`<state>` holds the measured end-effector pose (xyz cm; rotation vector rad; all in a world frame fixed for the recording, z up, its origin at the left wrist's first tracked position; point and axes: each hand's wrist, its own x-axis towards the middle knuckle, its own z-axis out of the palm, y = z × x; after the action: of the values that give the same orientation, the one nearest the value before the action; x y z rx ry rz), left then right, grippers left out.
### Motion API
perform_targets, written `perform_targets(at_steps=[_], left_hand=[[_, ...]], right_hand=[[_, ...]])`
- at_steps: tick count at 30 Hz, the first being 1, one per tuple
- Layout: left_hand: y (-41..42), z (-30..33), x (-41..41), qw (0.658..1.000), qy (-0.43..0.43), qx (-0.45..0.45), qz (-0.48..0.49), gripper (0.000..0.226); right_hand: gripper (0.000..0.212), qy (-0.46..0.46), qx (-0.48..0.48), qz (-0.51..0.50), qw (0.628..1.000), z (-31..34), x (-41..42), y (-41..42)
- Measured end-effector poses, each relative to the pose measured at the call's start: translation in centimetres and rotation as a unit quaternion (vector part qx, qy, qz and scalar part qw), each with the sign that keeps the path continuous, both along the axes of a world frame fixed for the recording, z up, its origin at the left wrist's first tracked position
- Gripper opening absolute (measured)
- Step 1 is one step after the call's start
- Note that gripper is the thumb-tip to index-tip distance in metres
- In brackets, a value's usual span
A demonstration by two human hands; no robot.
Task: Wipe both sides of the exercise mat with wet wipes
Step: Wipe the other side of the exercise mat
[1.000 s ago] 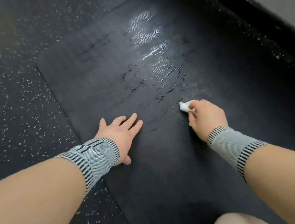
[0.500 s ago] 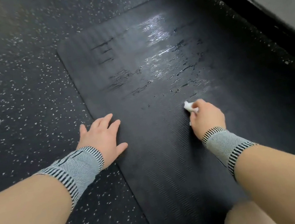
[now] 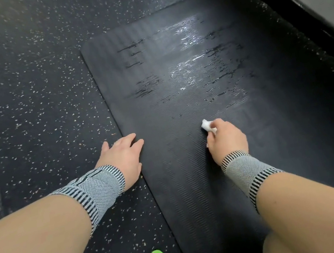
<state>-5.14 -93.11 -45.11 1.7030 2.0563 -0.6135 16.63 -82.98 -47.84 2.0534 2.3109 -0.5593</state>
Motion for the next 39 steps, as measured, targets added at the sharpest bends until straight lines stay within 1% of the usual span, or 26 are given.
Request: perform_targets(at_steps=[1, 2, 4, 6, 7, 9, 10, 11, 13, 14, 15, 16, 17, 19, 21, 22, 23, 25, 27, 29, 31, 33, 35, 36, 37, 39], left_hand=[[0.0, -0.1, -0.1, 1.000, -0.003, 0.002, -0.002, 0.061], [0.0, -0.1, -0.1, 1.000, -0.005, 0.005, -0.003, 0.060], [0.2, -0.2, -0.3, 1.000, -0.002, 0.012, -0.005, 0.063], [0.1, -0.3, -0.6, 1.000, 0.005, 0.021, -0.013, 0.066], [0.0, -0.4, -0.7, 0.999, 0.009, 0.027, -0.018, 0.066], [-0.4, -0.6, -1.1, 0.999, 0.015, 0.032, -0.018, 0.066], [-0.6, -0.6, -1.3, 0.999, 0.016, 0.030, -0.011, 0.067], [-0.9, -0.7, -1.5, 0.999, 0.015, 0.029, -0.002, 0.068], [-1.4, -0.6, -2.2, 1.000, 0.017, 0.024, 0.008, 0.069], [-1.5, -0.5, -2.4, 1.000, 0.017, 0.020, 0.007, 0.070], [-1.6, -0.4, -2.6, 1.000, 0.016, 0.016, 0.004, 0.070], [-1.6, -0.4, -2.7, 1.000, 0.015, 0.013, 0.001, 0.071], [-1.6, -0.4, -2.7, 1.000, 0.015, 0.013, -0.001, 0.071], [-1.4, -0.1, -2.6, 1.000, 0.015, 0.009, -0.003, 0.071], [-1.2, 0.2, -2.4, 1.000, 0.012, 0.003, -0.001, 0.071], [-1.1, 0.3, -2.4, 1.000, 0.012, 0.001, 0.001, 0.072], [-1.0, 0.4, -2.5, 1.000, 0.011, -0.004, 0.004, 0.074], [-1.1, 0.4, -2.5, 1.000, 0.011, -0.014, 0.007, 0.076], [-1.4, 0.4, -2.7, 1.000, 0.014, -0.022, 0.011, 0.078], [-1.4, 0.5, -2.8, 0.999, 0.010, -0.030, 0.012, 0.079], [-1.2, 0.5, -2.6, 1.000, 0.011, -0.028, 0.010, 0.078], [-1.1, 0.7, -2.5, 1.000, 0.013, -0.011, 0.015, 0.075], [-1.0, 0.7, -2.6, 1.000, 0.011, 0.009, 0.025, 0.073], [-0.9, 0.7, -2.7, 0.999, 0.013, 0.015, 0.026, 0.072], [-0.9, 0.6, -2.7, 0.999, 0.017, 0.015, 0.023, 0.072], [-0.9, 0.5, -2.6, 0.999, 0.020, 0.015, 0.022, 0.071]], right_hand=[[0.025, 0.001, 0.006, -0.010, 1.000, 0.0, -0.2, -0.5], [0.026, 0.007, 0.012, 0.009, 1.000, 0.0, -1.0, -1.4], [0.031, 0.036, -0.003, 0.091, 0.995, 0.0, -3.7, -4.2], [0.033, 0.042, -0.027, 0.217, 0.975, -0.1, -6.7, -7.1], [0.032, 0.028, -0.040, 0.271, 0.961, -0.1, -7.7, -7.7], [0.026, 0.019, -0.015, 0.313, 0.949, 0.1, -7.8, -7.1], [0.023, 0.021, 0.019, 0.297, 0.954, 0.2, -7.1, -6.2], [0.021, 0.023, 0.046, 0.253, 0.966, -0.1, -6.1, -4.9], [0.021, 0.004, 0.041, 0.142, 0.989, -0.2, -4.1, -2.4], [0.025, -0.003, 0.029, 0.104, 0.994, -0.2, -3.4, -1.9], [0.026, -0.003, 0.026, 0.088, 0.996, -0.4, -3.4, -1.8], [0.026, 0.010, 0.029, 0.090, 0.995, -0.2, -4.0, -2.2], [0.026, 0.023, 0.013, 0.112, 0.993, 0.0, -5.4, -3.3], [0.030, 0.061, 0.007, 0.201, 0.978, 0.1, -8.4, -5.9], [0.029, 0.062, 0.040, 0.271, 0.960, -0.3, -10.4, -7.4], [0.026, 0.050, 0.030, 0.288, 0.956, -0.2, -10.7, -7.1], [0.024, 0.032, 0.009, 0.291, 0.956, -0.1, -10.5, -6.2], [0.028, 0.012, -0.022, 0.230, 0.973, -0.1, -8.6, -3.8], [0.028, -0.003, 0.005, 0.136, 0.991, -0.1, -6.4, -1.5], [0.028, -0.004, 0.017, 0.096, 0.995, 0.2, -6.1, -1.5], [0.034, 0.028, -0.013, 0.145, 0.989, 0.5, -7.8, -3.4], [0.040, 0.053, -0.047, 0.244, 0.967, 0.6, -10.2, -5.7], [0.033, 0.037, -0.054, 0.320, 0.945, 0.4, -11.7, -6.6], [0.030, 0.027, -0.052, 0.323, 0.944, 0.6, -11.8, -6.1], [0.029, 0.015, -0.053, 0.304, 0.951, 0.8, -11.3, -5.2], [0.031, 0.005, -0.038, 0.218, 0.975, 0.7, -9.1, -2.7]])
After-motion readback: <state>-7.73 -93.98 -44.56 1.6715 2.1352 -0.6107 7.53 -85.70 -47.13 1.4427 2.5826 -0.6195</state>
